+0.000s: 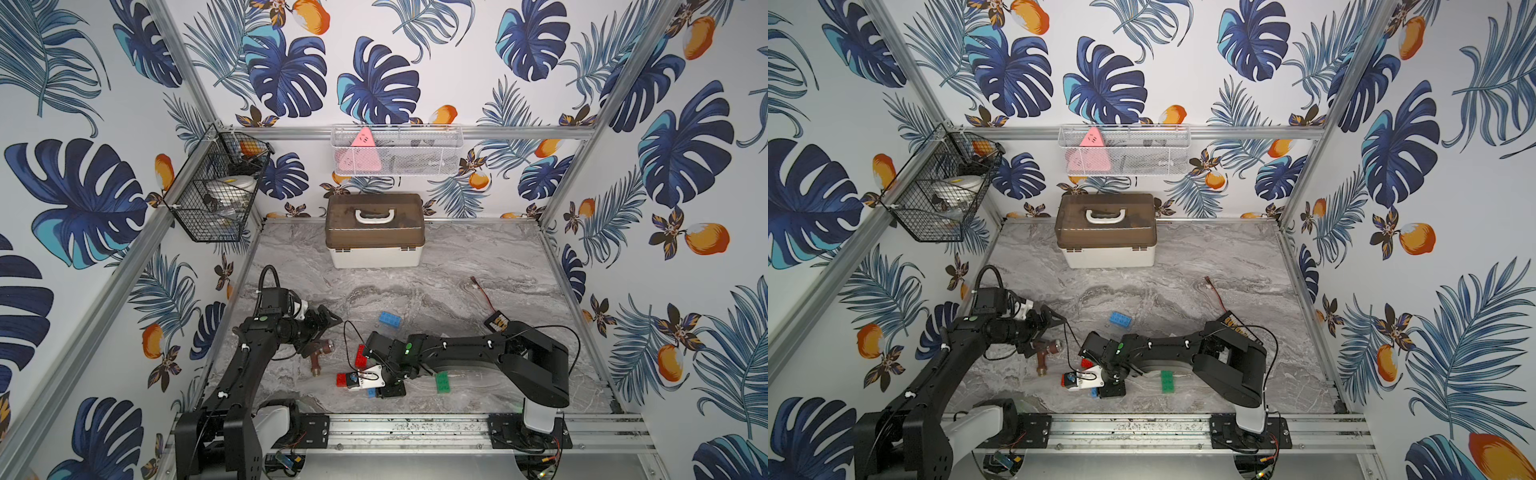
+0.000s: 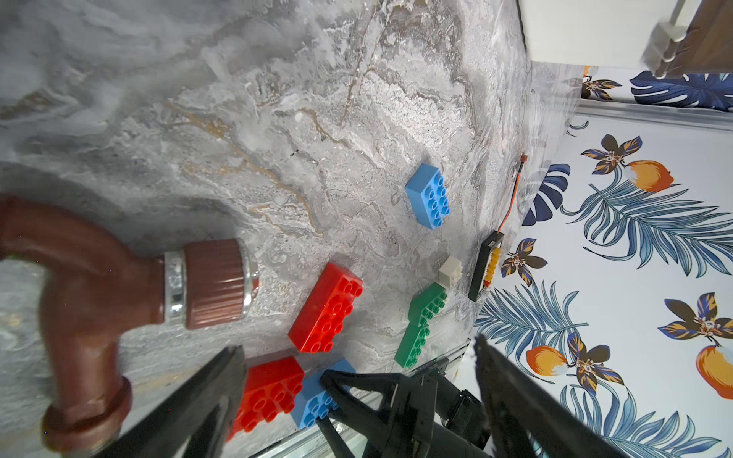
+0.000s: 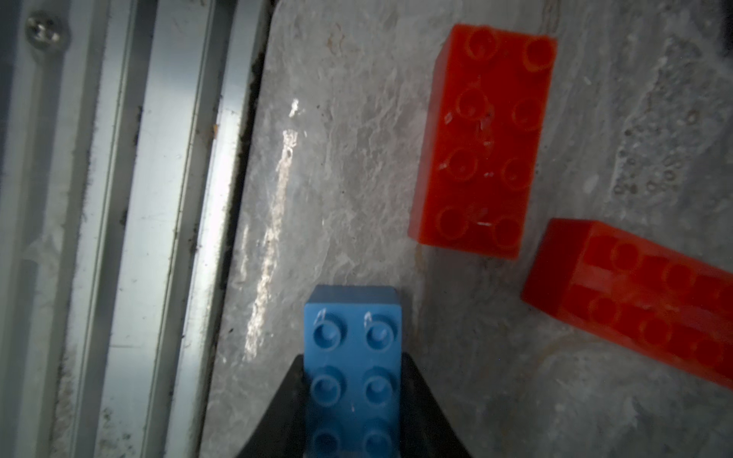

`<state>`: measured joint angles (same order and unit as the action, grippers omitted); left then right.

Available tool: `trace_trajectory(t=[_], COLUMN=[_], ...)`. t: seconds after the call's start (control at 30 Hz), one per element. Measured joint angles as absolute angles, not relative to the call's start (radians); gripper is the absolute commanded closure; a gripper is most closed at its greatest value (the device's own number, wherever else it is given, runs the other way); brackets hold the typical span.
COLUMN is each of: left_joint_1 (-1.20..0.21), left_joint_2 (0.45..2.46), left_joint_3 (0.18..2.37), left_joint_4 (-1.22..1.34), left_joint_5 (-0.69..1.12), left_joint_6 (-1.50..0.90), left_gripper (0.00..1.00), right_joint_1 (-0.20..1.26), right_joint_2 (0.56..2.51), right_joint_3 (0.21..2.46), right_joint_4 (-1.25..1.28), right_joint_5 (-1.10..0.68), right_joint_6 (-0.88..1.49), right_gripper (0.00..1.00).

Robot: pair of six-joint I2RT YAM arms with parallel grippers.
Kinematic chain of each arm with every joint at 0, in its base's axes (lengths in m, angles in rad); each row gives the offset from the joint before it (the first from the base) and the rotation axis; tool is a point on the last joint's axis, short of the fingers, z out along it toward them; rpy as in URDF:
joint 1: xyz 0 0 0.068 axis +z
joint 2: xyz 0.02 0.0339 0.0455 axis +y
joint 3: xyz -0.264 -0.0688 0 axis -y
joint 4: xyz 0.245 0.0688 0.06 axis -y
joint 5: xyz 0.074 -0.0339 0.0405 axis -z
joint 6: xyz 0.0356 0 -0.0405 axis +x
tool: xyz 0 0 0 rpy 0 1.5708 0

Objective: Assemble a small pinwheel with lego
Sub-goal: Pick up the lego brick from the center of the board, then assemble the lego brick at the center of the board.

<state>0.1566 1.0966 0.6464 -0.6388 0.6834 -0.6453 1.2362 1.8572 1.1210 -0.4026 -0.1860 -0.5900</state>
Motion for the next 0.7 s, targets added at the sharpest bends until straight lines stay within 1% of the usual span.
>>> trace_trajectory(t=[0.13,0.2,0.33,0.4,0.53,0.7], left_joint_1=[0.146,0.106,-0.011,-0.068,-0.146,-0.158], left_joint_2=[1.111,1.109,1.126,1.156,1.206,1.246], left_joint_3=[0.620,0.620,0.639,0.638,0.633,0.637], left_joint_4=[-0.576,-0.550,-0.459,-0.413,-0.329,-0.269], left_joint_5=[0.683,0.676,0.635,0.619,0.590,0.577], left_joint_6=[-0.677,-0.690,-0.743,-0.777,-0.839,-0.864], left_gripper=[0.07,0.07,0.08,0.08,0.09,0.09], right_joint_1=[1.208,1.149,0.961,0.901,0.852,0.829], right_joint_2=[1.814,1.791,1.768,1.766,1.800,1.885], right_joint_3=[1.097,1.093,1.084,1.080,1.106,1.184], right_joint_4=[-0.418,-0.433,-0.454,-0.467,-0.485,-0.483], right_joint_5=[-0.136,-0.116,-0.112,-0.092,-0.071,-0.065], right_joint_6=[-0.582,-0.564,-0.507,-0.485,-0.478,-0.453], right_gripper=[0.83,0.83,0.83,0.83,0.83,0.83])
